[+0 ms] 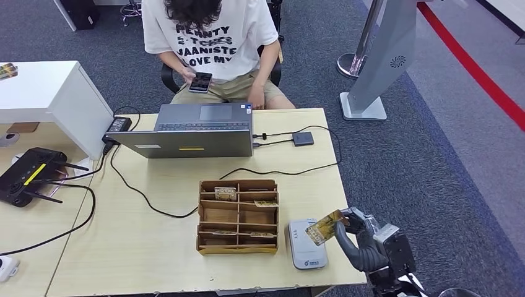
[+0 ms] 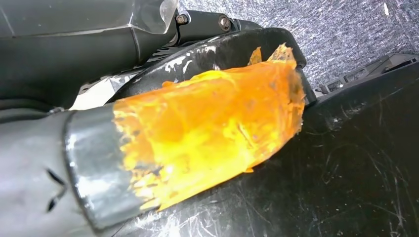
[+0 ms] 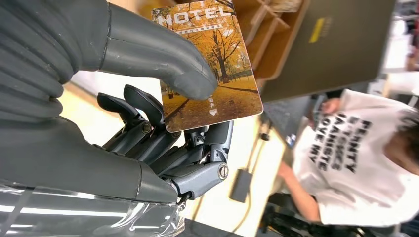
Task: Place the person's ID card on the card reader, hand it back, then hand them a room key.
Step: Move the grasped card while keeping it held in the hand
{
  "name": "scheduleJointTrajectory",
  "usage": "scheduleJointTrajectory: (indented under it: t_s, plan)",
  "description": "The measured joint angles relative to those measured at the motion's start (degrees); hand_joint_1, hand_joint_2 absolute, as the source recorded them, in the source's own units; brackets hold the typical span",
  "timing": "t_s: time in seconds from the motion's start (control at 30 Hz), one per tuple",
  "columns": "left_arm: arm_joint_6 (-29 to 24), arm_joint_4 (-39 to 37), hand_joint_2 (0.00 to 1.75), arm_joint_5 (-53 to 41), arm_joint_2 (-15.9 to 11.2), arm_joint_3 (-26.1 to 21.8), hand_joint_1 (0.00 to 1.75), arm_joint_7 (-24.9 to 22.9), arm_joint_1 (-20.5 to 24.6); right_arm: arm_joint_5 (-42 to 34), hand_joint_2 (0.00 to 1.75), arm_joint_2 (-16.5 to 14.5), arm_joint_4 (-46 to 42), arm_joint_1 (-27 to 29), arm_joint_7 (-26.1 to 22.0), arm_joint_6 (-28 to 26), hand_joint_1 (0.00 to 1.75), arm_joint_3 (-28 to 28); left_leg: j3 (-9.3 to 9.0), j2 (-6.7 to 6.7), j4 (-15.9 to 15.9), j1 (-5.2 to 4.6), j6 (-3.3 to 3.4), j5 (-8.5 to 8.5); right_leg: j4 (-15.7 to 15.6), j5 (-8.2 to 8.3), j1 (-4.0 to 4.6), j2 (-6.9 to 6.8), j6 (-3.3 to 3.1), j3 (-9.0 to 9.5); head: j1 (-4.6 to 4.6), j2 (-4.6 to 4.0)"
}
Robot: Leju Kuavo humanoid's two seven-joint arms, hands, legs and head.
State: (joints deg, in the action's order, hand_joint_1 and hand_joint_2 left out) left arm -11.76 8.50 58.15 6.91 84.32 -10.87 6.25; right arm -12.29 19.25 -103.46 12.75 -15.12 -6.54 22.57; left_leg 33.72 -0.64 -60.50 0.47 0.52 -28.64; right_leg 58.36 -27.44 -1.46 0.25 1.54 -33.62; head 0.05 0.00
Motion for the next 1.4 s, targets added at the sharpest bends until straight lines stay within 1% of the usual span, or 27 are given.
scheduleJointTrajectory:
  t_s: [0.13, 0.3, 0.5, 0.7, 0.9, 1.07, 1.4]
  plan:
    - [-0.21, 0.00, 0.00, -0.23, 0.03, -0.02, 0.00, -0.01, 0.00, 1.47, 1.75, 1.53, 0.09, 0.16, 1.13, 0.05, 1.75, 0.97, -0.03, 0.00, 0.00, 0.02, -0.01, 0.02, 0.03, 0.00, 0.01, 0.00, 0.00, 0.02, 0.00, 0.00]
    - [-0.23, 0.00, 0.00, -1.01, 0.17, -0.02, 0.00, -0.11, 0.05, 3.00, 1.75, 1.71, 1.90, -2.23, 2.49, 0.66, 1.75, 4.32, -0.07, 0.00, 0.00, 0.02, -0.06, 0.06, 0.06, 0.01, 0.01, 0.01, -0.01, 0.03, -0.01, 0.00]
    - [-0.05, 0.00, 0.00, -1.91, 0.20, -0.02, 0.00, -0.36, 0.13, 5.12, 1.75, 0.75, 6.22, -6.46, 3.73, 1.09, 1.75, 8.62, -0.05, 0.00, 0.00, 0.02, -0.06, 0.07, 0.06, 0.01, 0.01, 0.00, -0.01, 0.03, -0.01, 0.00]
    - [0.13, 0.00, 0.00, -2.13, 0.20, -0.02, 0.00, -0.43, 0.15, 7.19, 1.75, -0.49, 9.10, -9.68, 4.58, 0.12, 1.75, 11.01, -0.05, -0.01, 0.00, 0.02, -0.06, 0.07, 0.06, 0.01, 0.01, -0.01, -0.01, 0.03, 0.00, 0.00]
    - [0.21, 0.00, 0.00, -2.08, 0.20, -0.02, 0.00, -0.52, 0.14, 9.89, 1.75, -0.95, 10.59, -10.62, 5.67, -2.10, 1.75, 11.84, -0.05, -0.02, 0.00, 0.02, -0.06, 0.07, 0.06, 0.01, 0.01, -0.01, -0.01, 0.03, 0.00, 0.00]
    - [0.36, 0.00, 0.00, -1.73, 0.20, -0.02, 0.00, -0.60, 0.14, 13.96, 1.75, -0.98, 11.39, -10.53, 6.70, -4.44, 1.75, 12.11, -0.05, -0.01, 0.00, 0.02, -0.06, 0.07, 0.06, 0.01, 0.01, -0.01, -0.01, 0.02, -0.01, 0.00]
    - [0.53, 0.00, 0.00, -1.44, 0.20, -0.02, 0.00, -0.64, 0.13, 18.32, 1.75, -0.96, 12.01, -9.91, 8.25, -6.10, 1.75, 11.47, -0.06, -0.01, 0.00, 0.02, -0.06, 0.07, 0.06, 0.01, 0.01, -0.01, -0.01, 0.02, -0.01, 0.00]
